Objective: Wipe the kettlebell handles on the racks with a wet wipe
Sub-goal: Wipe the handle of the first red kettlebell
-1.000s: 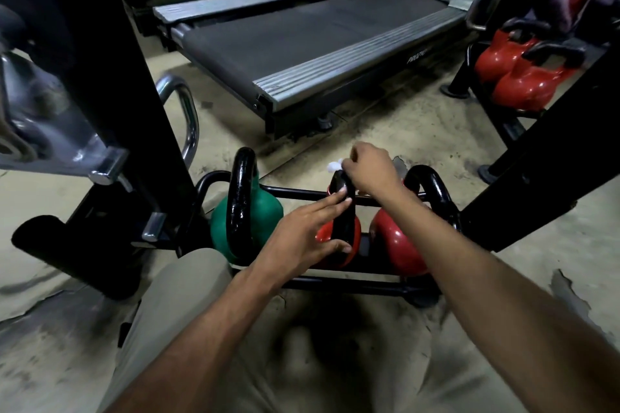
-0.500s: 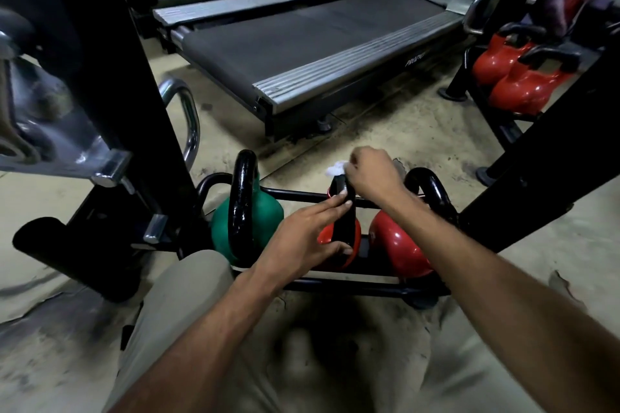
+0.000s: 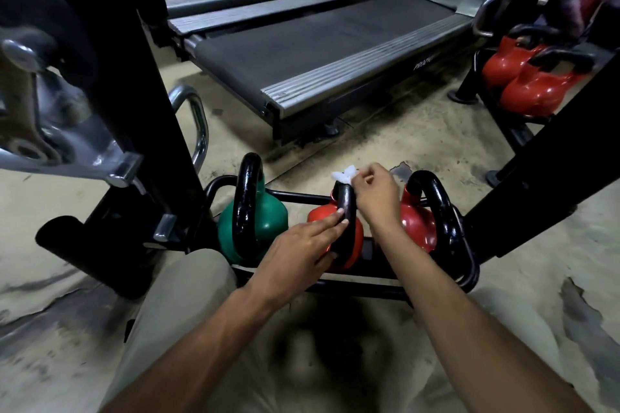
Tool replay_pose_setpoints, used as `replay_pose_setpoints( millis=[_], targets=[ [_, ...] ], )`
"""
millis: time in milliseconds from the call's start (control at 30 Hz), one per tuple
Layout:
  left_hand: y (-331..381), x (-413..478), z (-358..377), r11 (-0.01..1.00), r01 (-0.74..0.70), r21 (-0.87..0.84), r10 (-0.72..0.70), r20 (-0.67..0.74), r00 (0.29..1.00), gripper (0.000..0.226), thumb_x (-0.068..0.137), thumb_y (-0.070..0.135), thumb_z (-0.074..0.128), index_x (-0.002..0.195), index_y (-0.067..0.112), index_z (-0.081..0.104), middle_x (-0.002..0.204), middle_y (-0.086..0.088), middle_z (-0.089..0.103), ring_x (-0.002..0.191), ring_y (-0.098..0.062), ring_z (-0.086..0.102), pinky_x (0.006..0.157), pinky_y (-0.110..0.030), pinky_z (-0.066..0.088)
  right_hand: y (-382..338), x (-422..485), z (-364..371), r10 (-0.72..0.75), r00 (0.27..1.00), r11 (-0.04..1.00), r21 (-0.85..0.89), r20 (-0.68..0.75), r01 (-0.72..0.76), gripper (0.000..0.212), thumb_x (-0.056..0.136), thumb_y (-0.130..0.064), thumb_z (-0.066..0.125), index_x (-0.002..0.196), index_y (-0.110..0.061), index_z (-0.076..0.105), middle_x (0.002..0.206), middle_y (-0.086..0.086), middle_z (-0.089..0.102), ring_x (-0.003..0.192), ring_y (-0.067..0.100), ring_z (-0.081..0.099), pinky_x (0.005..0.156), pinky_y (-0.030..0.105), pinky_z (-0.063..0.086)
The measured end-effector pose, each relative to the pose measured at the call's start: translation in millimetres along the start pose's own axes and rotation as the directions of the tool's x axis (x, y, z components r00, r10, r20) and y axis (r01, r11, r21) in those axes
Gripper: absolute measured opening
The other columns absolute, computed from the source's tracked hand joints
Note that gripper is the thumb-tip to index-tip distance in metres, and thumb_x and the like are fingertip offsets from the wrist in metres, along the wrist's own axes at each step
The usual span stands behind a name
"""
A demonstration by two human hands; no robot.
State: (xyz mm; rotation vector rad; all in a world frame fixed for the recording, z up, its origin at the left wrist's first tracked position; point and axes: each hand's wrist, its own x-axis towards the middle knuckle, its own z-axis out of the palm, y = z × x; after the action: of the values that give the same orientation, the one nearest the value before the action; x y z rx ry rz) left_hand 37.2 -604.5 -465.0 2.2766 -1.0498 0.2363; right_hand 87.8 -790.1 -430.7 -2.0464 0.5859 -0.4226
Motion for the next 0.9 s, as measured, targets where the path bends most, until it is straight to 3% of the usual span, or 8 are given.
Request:
replay_pose_setpoints(
  millis=[100,233,367,467,533,633,767,900],
  targets=[
    [3,1,1,0.999,-0.008,0.033,0.009,-0.01,1.0,0.058,0.086,0.021,0.073,0.142,0.018,0.06,0.153,0.004,0.053,0.125,-0.019,0.064,0.099,-0.036,0.056,-21,8,-2,-0.353,0.886,0.762,-0.456,0.301,0.459,0.011,0.092,-0.02,0.057,0.093,-0.009,0.062,0.095,0.013,0.067,0.089,0.032,0.063,0.071,0.037,0.047],
    [8,-4,4,0.998,0.022,0.051,-0.023,0.019,1.0,0.061,0.087,0.021,0.066,0.147,0.021,0.055,0.158,0.005,0.047,0.13,-0.02,0.06,0.105,-0.035,0.052,-57,8,-1,-0.256,0.705,0.28,-0.647,0.661,0.709,0.011,0.089,-0.015,0.06,0.098,-0.012,0.066,0.106,0.011,0.068,0.101,0.033,0.066,0.066,0.033,0.038],
    [9,-6,3,0.999,0.016,0.049,-0.016,0.002,1.0,0.053,0.091,0.024,0.063,0.144,0.021,0.059,0.156,0.005,0.049,0.13,-0.017,0.06,0.103,-0.033,0.053,-50,1,-13,-0.308,0.718,0.296,-0.655,0.624,0.696,0.014,0.089,-0.024,0.063,0.079,-0.019,0.054,0.096,0.008,0.068,0.091,0.032,0.067,0.063,0.033,0.04],
    [10,-4,2,0.999,0.014,0.043,-0.013,-0.031,0.999,0.046,0.093,0.026,0.06,0.139,0.02,0.064,0.151,0.005,0.054,0.125,-0.015,0.063,0.099,-0.032,0.055,-12,-11,-23,-0.415,0.872,0.733,-0.472,0.259,0.489,0.011,0.09,-0.028,0.062,0.085,-0.018,0.063,0.085,0.0,0.069,0.077,0.021,0.066,0.061,0.031,0.046],
    [12,-4,3,0.999,0.031,0.034,-0.029,-0.054,0.998,0.044,0.094,0.03,0.056,0.137,0.021,0.065,0.15,0.008,0.056,0.12,-0.015,0.066,0.095,-0.032,0.057,10,-18,-19,-0.161,0.986,0.986,-0.026,0.035,0.162,0.009,0.089,-0.024,0.067,0.083,-0.017,0.066,0.079,-0.002,0.071,0.072,0.018,0.067,0.066,0.029,0.053],
    [12,-6,4,0.999,0.039,0.016,-0.038,-0.051,0.998,0.046,0.094,0.032,0.053,0.138,0.022,0.065,0.151,0.009,0.055,0.117,-0.016,0.068,0.091,-0.033,0.058,20,-21,-3,0.351,0.91,0.722,0.555,0.221,-0.414,0.017,0.092,-0.01,0.056,0.076,-0.012,0.056,0.065,0.007,0.063,0.061,0.025,0.061,0.055,0.027,0.053],
    [13,-15,4,0.997,0.072,-0.01,-0.072,-0.011,0.997,0.054,0.094,0.033,0.054,0.147,0.029,0.053,0.16,0.017,0.041,0.121,-0.014,0.065,0.09,-0.037,0.059,11,-16,1,0.385,0.62,0.169,0.608,0.684,-0.775,0.028,0.102,-0.015,0.033,0.104,0.0,0.057,0.08,0.022,0.074,0.059,0.032,0.072,0.053,0.03,0.06],
    [14,-28,4,0.997,0.065,-0.028,-0.065,0.025,0.998,0.057,0.095,0.029,0.059,0.151,0.03,0.047,0.164,0.021,0.03,0.13,-0.013,0.059,0.097,-0.037,0.057,-2,-17,4,0.443,0.688,0.215,0.676,0.575,-0.704,0.021,0.098,-0.008,0.037,0.092,-0.003,0.056,0.069,0.018,0.071,0.067,0.038,0.072,0.062,0.041,0.063]
  ],
)
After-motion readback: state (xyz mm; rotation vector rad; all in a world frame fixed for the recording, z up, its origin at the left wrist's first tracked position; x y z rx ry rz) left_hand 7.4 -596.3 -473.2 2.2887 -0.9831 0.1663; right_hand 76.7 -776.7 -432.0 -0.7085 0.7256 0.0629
